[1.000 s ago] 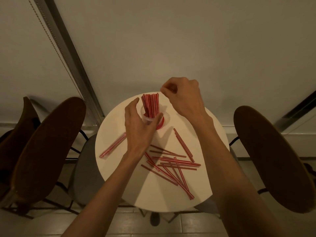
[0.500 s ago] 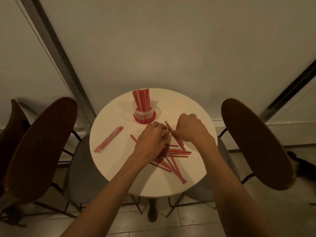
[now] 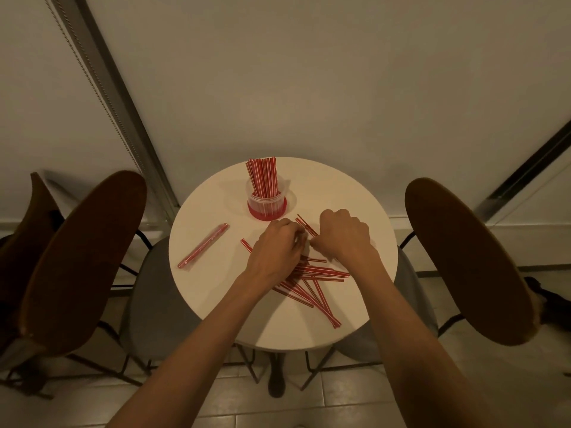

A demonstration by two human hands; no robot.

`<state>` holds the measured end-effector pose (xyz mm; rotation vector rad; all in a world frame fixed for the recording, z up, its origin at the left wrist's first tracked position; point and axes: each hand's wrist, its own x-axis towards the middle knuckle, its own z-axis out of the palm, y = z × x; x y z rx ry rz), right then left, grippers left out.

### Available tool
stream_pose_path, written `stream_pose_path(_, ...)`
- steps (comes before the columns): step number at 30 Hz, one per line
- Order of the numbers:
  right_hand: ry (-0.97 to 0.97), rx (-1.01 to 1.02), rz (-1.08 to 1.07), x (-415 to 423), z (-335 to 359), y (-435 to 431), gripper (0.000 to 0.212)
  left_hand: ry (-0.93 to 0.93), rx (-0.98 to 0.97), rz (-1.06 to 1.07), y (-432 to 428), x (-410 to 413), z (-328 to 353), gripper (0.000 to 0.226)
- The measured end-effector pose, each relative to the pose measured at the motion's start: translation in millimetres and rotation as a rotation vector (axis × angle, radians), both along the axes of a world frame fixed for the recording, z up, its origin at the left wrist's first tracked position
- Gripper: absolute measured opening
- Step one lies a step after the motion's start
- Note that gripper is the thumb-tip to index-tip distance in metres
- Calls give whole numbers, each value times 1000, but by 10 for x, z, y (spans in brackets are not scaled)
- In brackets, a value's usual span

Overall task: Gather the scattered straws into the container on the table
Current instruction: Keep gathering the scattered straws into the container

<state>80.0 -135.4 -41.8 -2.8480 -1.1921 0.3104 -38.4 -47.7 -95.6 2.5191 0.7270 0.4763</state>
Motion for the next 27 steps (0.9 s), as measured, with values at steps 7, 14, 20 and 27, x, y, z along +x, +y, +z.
stream_pose_path(7, 138, 234, -98, 121, -93, 16, 23, -125, -91, 42, 46, 20, 13, 25)
stream_pose_path(14, 559, 618, -133, 108, 88, -67, 7, -379, -819, 167, 53, -19, 218, 31)
stream_pose_path(20, 662, 654, -13, -94, 96, -53, 14, -504, -1067, 238, 60, -218, 309, 18)
stream_pose_path(27, 354, 370, 186, -80, -35, -128, 29, -478, -1011, 353, 63, -460, 254, 15)
